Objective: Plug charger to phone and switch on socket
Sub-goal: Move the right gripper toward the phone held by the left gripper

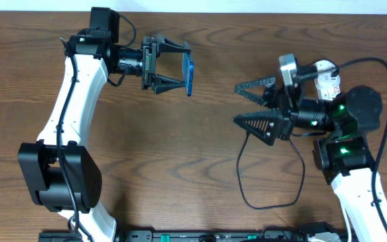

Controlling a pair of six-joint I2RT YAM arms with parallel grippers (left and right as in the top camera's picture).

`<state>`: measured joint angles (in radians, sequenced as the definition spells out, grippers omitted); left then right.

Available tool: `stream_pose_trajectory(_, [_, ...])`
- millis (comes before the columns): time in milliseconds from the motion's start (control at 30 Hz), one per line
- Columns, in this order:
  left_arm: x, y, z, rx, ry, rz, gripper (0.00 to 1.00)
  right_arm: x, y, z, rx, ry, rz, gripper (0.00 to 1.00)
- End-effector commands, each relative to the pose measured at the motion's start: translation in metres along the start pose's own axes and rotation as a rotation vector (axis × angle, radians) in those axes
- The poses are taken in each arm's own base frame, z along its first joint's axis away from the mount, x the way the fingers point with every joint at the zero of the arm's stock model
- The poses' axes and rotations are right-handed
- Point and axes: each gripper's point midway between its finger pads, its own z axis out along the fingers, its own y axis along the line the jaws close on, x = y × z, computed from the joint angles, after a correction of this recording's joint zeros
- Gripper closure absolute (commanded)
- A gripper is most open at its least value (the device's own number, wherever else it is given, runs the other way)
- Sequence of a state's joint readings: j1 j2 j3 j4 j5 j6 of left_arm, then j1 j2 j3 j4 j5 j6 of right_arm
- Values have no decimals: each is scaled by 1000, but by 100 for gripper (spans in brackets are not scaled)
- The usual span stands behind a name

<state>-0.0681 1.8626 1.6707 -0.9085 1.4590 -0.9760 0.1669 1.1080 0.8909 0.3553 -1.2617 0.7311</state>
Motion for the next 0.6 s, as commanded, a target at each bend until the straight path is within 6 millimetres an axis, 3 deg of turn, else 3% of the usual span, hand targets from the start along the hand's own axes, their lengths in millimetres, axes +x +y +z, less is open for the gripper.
stream_pose_trajectory(0, [15, -12, -4, 18, 11, 41, 30, -20, -11, 6, 104, -70, 44, 1])
stream_pose_trajectory(133, [15, -11, -4, 16, 8, 41, 30, -21, -60, -2, 428, -123, 114, 1])
stream_pose_trajectory(233, [15, -11, -4, 15, 7, 41, 30, -15, -77, -11, 632, -93, 113, 1])
stream_pose_trajectory(333, [14, -11, -4, 15, 6, 42, 30, -9, -79, -14, 801, -30, 93, 1])
stream_pose_trajectory(567, [2, -5, -4, -25, -68, 34, 30, -2, -67, 1, 1009, 109, 51, 1])
